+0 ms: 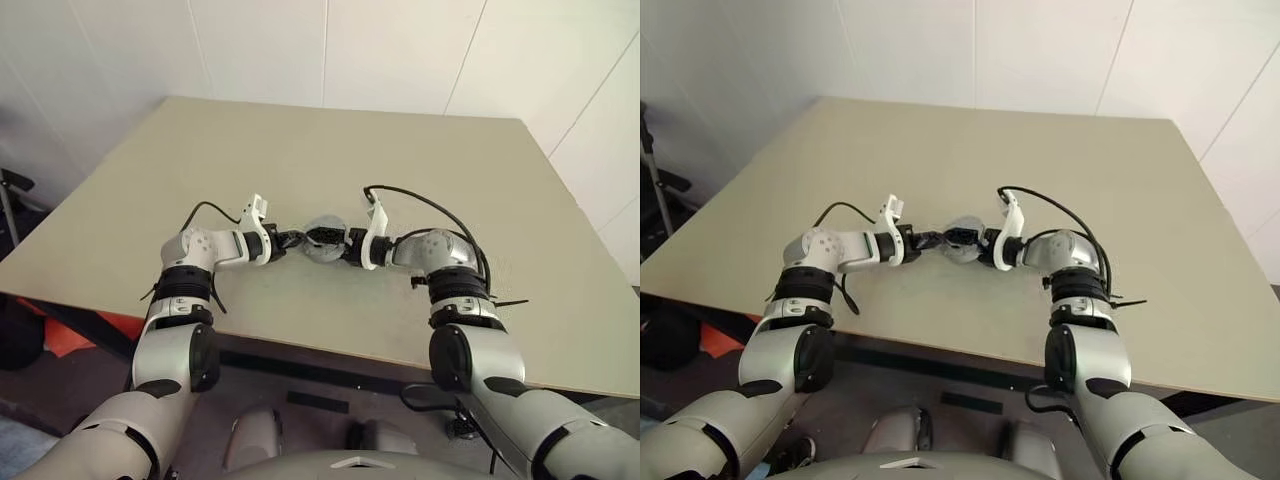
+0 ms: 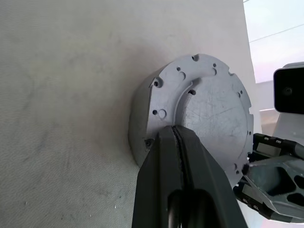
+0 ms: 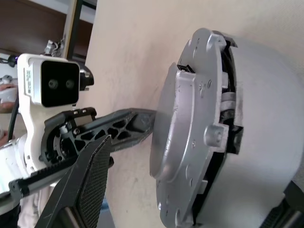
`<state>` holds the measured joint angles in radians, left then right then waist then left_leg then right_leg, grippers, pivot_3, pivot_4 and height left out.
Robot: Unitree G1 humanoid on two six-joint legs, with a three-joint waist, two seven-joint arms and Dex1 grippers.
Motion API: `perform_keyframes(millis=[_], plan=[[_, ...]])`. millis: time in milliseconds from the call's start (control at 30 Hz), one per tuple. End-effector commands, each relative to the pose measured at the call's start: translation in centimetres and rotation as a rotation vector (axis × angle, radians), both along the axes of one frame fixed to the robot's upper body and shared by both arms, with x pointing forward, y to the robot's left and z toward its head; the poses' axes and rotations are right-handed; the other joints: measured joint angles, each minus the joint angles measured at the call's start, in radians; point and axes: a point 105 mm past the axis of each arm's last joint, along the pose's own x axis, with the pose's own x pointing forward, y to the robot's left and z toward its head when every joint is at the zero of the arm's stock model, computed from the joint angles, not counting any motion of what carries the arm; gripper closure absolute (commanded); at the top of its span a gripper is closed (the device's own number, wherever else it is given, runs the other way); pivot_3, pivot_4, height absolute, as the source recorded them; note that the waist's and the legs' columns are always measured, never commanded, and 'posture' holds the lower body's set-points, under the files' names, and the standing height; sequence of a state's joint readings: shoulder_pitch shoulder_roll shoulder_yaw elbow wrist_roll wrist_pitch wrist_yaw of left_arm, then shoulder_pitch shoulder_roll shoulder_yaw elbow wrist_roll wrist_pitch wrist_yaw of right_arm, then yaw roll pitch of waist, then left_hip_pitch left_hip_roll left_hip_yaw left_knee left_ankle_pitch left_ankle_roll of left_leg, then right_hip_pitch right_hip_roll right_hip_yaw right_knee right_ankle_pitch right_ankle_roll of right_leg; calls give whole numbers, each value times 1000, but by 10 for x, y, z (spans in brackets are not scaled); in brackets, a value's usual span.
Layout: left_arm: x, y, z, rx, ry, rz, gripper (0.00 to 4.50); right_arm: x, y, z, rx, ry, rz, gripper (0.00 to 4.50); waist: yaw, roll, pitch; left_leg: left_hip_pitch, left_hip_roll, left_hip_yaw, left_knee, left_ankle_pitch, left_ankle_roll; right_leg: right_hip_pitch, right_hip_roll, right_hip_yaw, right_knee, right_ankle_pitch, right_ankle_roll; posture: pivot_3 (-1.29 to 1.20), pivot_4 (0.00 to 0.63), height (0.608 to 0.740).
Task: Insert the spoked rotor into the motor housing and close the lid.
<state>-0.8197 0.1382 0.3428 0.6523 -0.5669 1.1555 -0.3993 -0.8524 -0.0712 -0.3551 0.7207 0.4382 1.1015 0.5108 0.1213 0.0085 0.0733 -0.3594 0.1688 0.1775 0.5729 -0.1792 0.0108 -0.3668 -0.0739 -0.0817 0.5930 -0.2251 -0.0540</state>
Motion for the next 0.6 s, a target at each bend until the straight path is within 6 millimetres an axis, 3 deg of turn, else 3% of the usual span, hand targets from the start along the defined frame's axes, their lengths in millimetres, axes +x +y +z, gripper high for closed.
perform_keyframes(millis=[33,133,267,333,500,600], plan=[[-4,-10,-2,6,8,-35,4500,12,-2,-2,-25,-4,-93,13,0,0,0,2,0,0,-1,0,0,1,0,0,0,0,0,0,0,740],[-4,-10,-2,8,7,-38,4500,15,-3,-2,-13,0,-120,571,2,0,0,7,0,0,-4,3,-4,3,0,0,-1,-1,1,0,0,740],[-3,-10,-1,12,4,-40,4500,18,-7,-5,-24,10,-148,1907,4,0,1,9,-1,0,-9,4,-6,4,0,0,-5,-1,1,0,0,740],[-3,-10,-1,13,3,-41,4500,19,-7,-5,-28,9,-149,2368,5,1,0,9,-1,0,-9,4,-6,4,0,0,-5,-1,1,0,0,740],[-3,-10,-1,19,-1,-41,4500,20,-6,-2,-7,-3,-146,2426,6,1,0,9,-1,0,-10,4,-6,5,0,0,-4,-1,1,0,0,740],[0,-7,1,18,-40,-22,4500,25,-4,14,63,-31,-158,2426,6,1,0,9,-1,0,-11,4,-6,5,0,0,-4,0,1,0,0,740]])
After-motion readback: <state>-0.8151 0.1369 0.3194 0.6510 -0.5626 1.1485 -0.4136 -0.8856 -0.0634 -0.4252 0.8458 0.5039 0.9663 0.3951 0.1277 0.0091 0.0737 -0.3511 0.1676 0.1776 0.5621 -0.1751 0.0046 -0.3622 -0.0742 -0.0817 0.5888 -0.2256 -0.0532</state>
